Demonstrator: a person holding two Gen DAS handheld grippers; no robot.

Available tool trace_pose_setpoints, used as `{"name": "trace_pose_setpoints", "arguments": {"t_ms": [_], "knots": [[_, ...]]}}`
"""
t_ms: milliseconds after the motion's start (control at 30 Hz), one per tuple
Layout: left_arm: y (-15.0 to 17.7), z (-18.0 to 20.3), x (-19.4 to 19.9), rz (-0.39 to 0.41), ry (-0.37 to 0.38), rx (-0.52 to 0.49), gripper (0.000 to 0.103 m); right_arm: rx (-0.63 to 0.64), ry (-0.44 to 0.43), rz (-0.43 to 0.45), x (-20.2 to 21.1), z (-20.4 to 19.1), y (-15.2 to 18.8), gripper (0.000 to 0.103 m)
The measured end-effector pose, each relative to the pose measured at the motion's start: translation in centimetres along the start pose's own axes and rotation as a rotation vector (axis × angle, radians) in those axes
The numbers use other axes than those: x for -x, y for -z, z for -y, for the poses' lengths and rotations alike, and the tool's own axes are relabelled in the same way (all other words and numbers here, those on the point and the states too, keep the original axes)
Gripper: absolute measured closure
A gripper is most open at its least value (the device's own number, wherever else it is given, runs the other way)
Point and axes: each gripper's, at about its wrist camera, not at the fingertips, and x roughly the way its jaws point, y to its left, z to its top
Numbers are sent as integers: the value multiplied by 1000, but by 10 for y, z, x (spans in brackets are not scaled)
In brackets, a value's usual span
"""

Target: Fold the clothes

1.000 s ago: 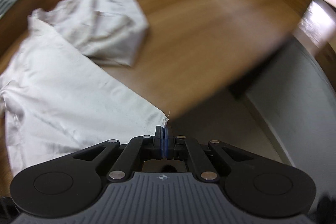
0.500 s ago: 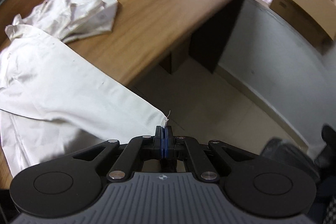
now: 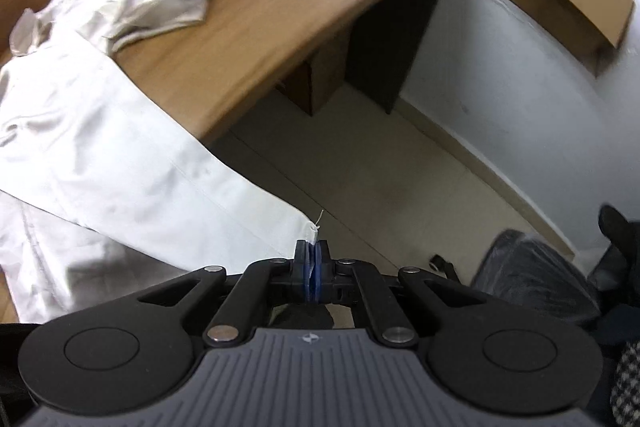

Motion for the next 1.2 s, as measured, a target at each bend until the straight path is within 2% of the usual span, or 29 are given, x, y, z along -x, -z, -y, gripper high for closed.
{"name": "trace_pose_setpoints", "arguments": {"t_ms": [67, 133, 167, 333, 433, 500, 600, 733, 833, 1033, 1067, 1167, 1200], "knots": [[-7, -3, 6, 10, -9, 1, 89, 39, -16, 19, 3, -13, -5, 95], [-13, -2, 16, 28, 36, -30, 63, 93, -42, 42, 7, -31, -6, 92], [-14, 0, 23, 40, 68, -58, 59, 121, -66, 52, 9, -41, -5, 87], [-4, 18, 42, 20, 178, -232, 55, 251, -222, 59, 7, -93, 5, 86], [6, 31, 50, -7, 234, -342, 46, 347, -293, 44, 1, -129, 17, 85], [12, 39, 56, -25, 271, -416, 46, 405, -327, 37, -4, -151, 26, 83], [33, 50, 54, -76, 288, -494, 44, 475, -355, 35, -11, -179, 34, 82], [60, 59, 50, -106, 242, -587, 40, 547, -368, 22, -17, -200, 46, 77], [71, 58, 44, -123, 205, -609, 40, 588, -369, 12, -20, -212, 52, 71], [76, 57, 41, -109, 169, -612, 40, 652, -338, 12, -28, -231, 62, 71], [78, 58, 40, -108, 164, -617, 40, 653, -328, 17, -29, -231, 63, 76], [82, 62, 36, -96, 136, -634, 41, 644, -305, 28, -28, -229, 62, 102], [82, 62, 37, -84, 132, -636, 47, 638, -298, 32, -28, -227, 61, 103]]}}
